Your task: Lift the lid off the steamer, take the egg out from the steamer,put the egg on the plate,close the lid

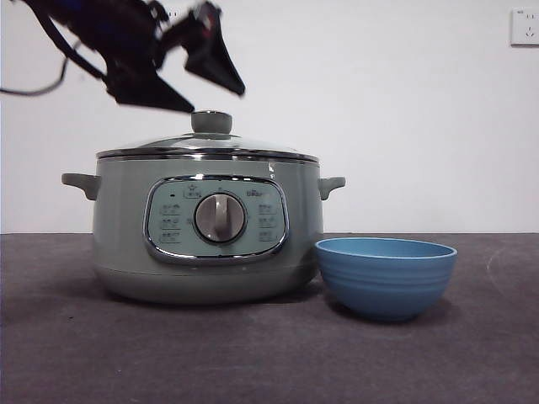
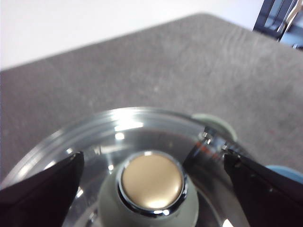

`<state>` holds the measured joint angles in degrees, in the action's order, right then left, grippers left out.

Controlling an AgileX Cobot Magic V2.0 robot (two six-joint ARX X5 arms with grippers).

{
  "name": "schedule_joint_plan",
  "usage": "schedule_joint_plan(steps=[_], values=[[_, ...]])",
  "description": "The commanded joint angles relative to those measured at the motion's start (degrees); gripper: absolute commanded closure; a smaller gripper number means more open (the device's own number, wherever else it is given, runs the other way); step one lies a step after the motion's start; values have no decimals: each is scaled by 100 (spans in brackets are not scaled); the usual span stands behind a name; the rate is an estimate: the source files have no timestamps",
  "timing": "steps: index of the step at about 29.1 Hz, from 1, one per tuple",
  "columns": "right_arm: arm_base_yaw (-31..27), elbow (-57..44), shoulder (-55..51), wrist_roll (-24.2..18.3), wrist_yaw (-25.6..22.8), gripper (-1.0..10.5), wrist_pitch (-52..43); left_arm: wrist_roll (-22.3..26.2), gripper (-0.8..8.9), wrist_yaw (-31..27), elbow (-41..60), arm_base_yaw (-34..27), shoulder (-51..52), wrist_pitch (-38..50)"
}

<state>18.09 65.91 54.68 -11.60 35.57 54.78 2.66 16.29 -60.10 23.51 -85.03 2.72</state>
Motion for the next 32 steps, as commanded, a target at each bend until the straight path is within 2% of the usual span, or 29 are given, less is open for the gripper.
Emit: schedule_joint_plan(steps=[1,7,9,13,18,27,32], values=[[7,22,4,-24,2,380,-31,175,316,-138,0,81,-238,55],[7,22,4,-26,2,380,-31,175,335,-369,0,195,-404,9],[7,22,4,-28,0,380,-31,175,436,-417,0,251,-404,28],[7,22,4,-28,-13,380,-31,166,569,-411,0,278,-404,35],[7,22,4,-28,-13,380,-28,142,817,-404,0,310,-402,-11],[7,22,4,-28,-13,380,-28,142,822,-407,0,313,-308,-101],[7,22,4,-28,-42,381,-33,144,822,-420,-2,313,85,-92]])
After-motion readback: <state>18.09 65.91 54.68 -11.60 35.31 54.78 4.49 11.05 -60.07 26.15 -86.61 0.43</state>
